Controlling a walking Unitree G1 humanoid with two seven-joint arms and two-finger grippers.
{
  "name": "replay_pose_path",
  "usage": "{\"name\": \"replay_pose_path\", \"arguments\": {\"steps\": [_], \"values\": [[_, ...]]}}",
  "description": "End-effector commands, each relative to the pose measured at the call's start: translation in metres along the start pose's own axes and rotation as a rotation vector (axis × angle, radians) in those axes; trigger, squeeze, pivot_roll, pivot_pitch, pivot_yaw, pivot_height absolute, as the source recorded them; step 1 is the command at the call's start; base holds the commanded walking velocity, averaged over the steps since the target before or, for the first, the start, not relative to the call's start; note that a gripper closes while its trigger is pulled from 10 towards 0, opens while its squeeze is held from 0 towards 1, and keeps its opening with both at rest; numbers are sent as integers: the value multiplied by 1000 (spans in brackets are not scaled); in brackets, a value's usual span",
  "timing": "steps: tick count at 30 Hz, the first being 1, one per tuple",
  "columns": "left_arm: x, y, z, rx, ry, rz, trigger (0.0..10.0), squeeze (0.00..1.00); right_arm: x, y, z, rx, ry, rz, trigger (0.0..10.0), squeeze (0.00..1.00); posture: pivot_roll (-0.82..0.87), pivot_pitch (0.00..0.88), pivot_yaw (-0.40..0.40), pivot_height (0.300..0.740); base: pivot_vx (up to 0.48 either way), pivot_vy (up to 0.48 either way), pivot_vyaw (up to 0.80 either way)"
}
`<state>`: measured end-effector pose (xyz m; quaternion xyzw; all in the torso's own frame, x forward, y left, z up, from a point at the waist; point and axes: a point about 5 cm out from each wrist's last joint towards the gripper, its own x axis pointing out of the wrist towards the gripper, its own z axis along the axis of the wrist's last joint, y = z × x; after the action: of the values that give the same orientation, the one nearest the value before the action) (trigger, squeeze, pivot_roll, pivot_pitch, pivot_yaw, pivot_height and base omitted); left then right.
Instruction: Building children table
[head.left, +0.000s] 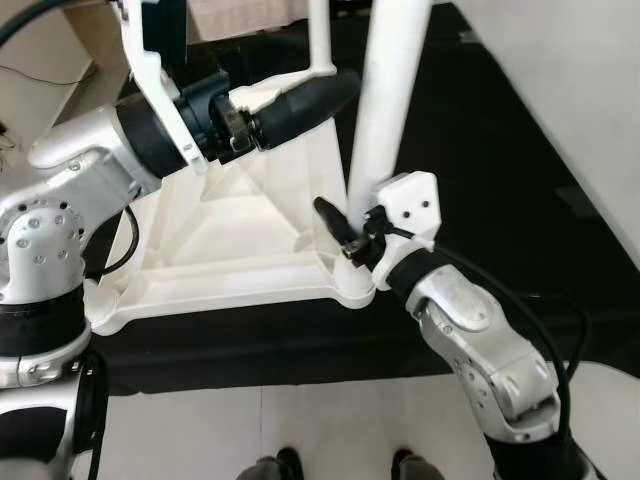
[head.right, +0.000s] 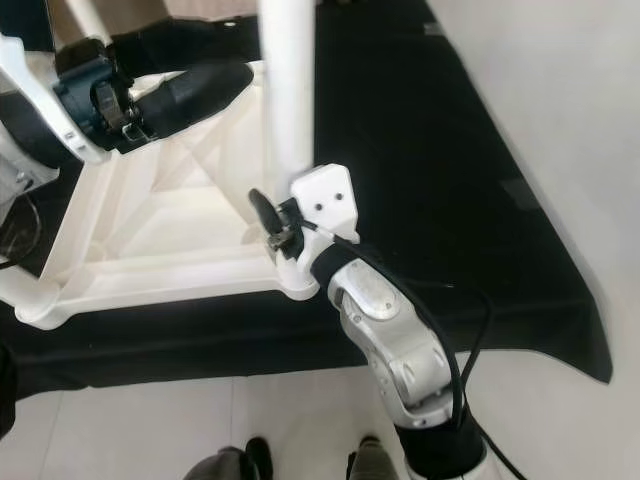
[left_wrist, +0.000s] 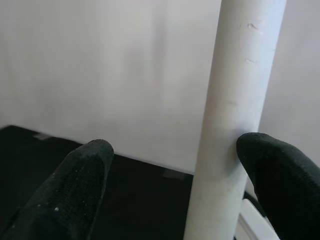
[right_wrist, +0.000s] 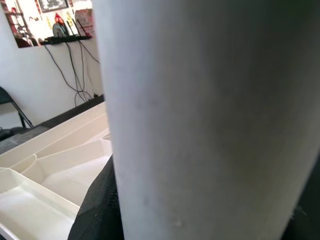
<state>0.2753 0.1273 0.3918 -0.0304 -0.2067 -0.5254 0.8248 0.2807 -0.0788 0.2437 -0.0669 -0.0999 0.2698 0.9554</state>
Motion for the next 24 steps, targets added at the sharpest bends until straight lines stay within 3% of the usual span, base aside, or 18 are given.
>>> {"name": "replay_pose_path", "arguments": {"steps": [1,6,8,15,17,21,22,23,24], "values": [[0,2,-4,-33,37,-18,10000,0,2,4,-30,10,148,13,10000,0,-56,236,130,740,0,0,0],[7,2,-4,-72,56,-101,10000,0,5,6,-29,8,141,24,10000,0,-54,233,128,740,0,0,0],[15,-1,-2,-83,74,-191,10000,0,8,8,-29,9,136,38,10000,0,-55,232,127,740,0,0,0],[26,-9,5,-78,81,-305,10000,0,10,11,-28,10,133,53,10000,0,-55,231,127,740,0,0,0],[29,-12,8,-42,97,-333,10000,0,11,12,-28,11,130,58,10000,0,-54,228,127,740,0,0,0],[30,-11,8,25,125,-301,10000,0,12,12,-28,12,127,65,10000,0,-53,226,126,740,0,0,0],[37,1,-4,139,203,-132,10000,0,13,13,-27,15,122,75,10000,0,-51,222,121,740,0,0,0],[37,1,-4,139,203,-132,10000,0,13,13,-27,15,122,75,10000,0,-51,222,121,740,0,0,0],[40,7,-8,173,223,-66,7176,0,14,14,-27,15,120,78,10000,0,-51,222,121,740,0,0,0]]}}
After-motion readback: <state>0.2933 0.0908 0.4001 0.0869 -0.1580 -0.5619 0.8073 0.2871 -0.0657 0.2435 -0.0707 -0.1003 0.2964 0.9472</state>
